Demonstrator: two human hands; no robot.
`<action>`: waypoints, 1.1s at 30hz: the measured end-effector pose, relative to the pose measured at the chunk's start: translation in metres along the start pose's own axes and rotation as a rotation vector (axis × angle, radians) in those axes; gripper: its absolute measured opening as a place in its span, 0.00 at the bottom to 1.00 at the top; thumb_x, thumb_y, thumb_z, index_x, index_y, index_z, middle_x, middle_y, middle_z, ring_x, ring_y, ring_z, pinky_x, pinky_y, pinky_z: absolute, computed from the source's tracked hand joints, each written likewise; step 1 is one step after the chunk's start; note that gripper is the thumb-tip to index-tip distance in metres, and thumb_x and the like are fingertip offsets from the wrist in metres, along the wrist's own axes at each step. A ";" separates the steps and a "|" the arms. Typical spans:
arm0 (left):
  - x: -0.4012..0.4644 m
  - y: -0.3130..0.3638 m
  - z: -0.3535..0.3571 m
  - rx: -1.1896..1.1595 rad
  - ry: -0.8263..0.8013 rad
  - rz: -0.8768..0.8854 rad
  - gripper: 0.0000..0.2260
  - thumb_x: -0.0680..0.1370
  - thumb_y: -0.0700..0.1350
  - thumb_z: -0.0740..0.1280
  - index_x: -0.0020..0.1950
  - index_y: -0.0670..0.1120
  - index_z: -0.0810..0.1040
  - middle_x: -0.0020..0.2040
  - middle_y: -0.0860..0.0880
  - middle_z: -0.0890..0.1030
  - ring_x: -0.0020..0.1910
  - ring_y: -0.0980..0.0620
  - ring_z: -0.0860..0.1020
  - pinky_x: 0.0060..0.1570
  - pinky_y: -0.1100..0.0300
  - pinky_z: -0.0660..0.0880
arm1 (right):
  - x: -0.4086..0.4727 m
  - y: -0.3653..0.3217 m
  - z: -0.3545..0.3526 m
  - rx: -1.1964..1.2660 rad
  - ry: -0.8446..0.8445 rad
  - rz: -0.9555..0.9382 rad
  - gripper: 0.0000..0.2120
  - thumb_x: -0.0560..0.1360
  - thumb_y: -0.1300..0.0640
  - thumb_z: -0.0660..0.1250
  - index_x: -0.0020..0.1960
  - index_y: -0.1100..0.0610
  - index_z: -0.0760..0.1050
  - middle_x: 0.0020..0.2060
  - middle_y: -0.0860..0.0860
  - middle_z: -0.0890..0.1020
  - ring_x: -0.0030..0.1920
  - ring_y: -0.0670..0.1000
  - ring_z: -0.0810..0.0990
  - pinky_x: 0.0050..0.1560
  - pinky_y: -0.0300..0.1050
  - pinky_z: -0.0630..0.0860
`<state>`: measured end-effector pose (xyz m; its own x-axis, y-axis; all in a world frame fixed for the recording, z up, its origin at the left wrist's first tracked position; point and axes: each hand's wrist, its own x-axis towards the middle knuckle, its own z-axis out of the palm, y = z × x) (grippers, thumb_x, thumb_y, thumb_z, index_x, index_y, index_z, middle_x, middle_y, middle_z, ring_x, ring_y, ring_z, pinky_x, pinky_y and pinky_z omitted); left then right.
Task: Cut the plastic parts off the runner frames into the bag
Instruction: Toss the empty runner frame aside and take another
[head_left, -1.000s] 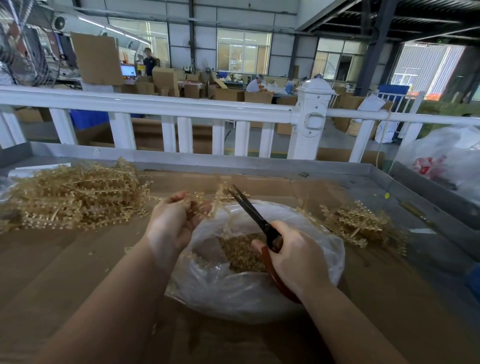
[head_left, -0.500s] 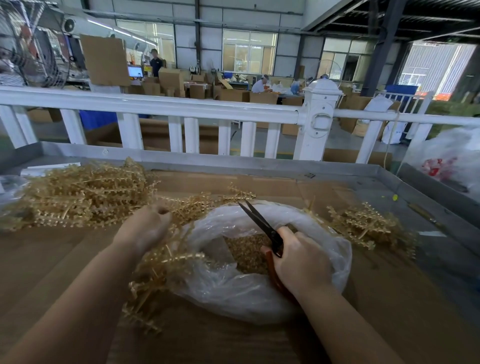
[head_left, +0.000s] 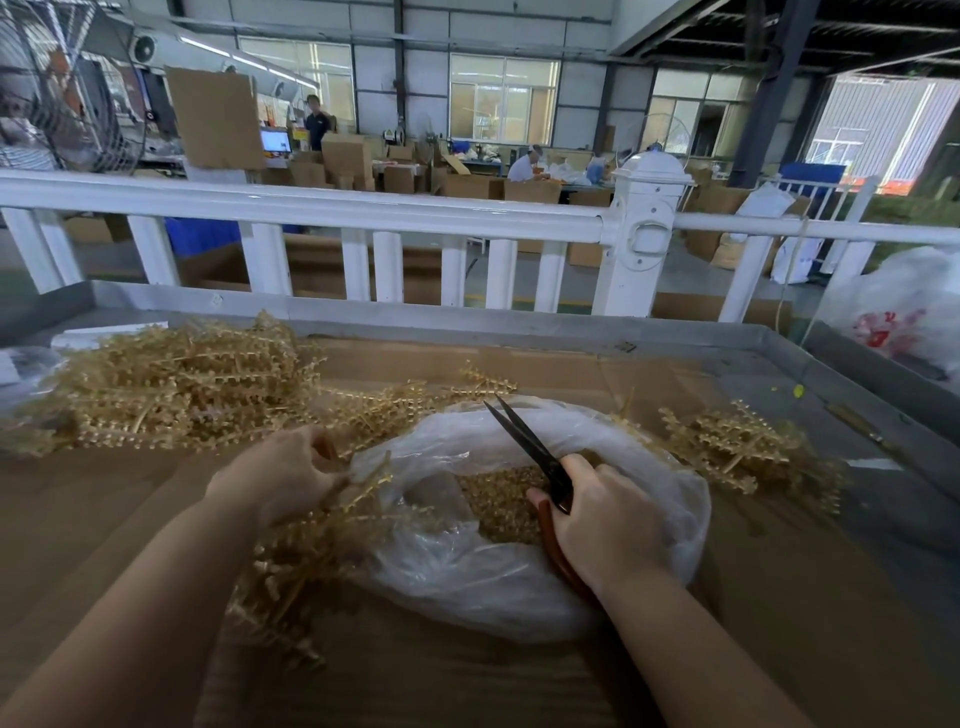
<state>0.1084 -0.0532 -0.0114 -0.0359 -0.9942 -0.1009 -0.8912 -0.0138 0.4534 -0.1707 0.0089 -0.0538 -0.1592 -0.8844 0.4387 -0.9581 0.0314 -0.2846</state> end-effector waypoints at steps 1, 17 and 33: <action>0.000 -0.002 -0.002 -0.008 -0.014 0.012 0.11 0.74 0.52 0.72 0.51 0.51 0.73 0.44 0.55 0.79 0.43 0.55 0.78 0.46 0.58 0.76 | 0.000 0.000 0.000 0.002 -0.001 0.000 0.15 0.76 0.39 0.60 0.57 0.47 0.72 0.44 0.47 0.78 0.47 0.49 0.77 0.44 0.42 0.72; 0.002 0.031 0.007 0.038 0.291 0.140 0.06 0.81 0.47 0.61 0.54 0.56 0.75 0.56 0.50 0.80 0.55 0.48 0.76 0.63 0.45 0.70 | 0.000 0.000 0.002 -0.012 -0.004 0.007 0.17 0.76 0.39 0.59 0.60 0.46 0.71 0.46 0.46 0.78 0.49 0.48 0.77 0.45 0.41 0.72; 0.025 0.035 0.023 0.361 0.032 -0.042 0.16 0.83 0.52 0.54 0.65 0.51 0.75 0.68 0.50 0.72 0.71 0.45 0.63 0.68 0.40 0.56 | 0.000 -0.001 -0.003 -0.017 -0.061 0.000 0.16 0.77 0.40 0.57 0.59 0.47 0.70 0.48 0.48 0.78 0.51 0.51 0.76 0.50 0.44 0.72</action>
<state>0.0659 -0.0763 -0.0179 0.0127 -0.9965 -0.0826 -0.9941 -0.0215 0.1068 -0.1701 0.0106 -0.0511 -0.1448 -0.9113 0.3855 -0.9621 0.0386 -0.2701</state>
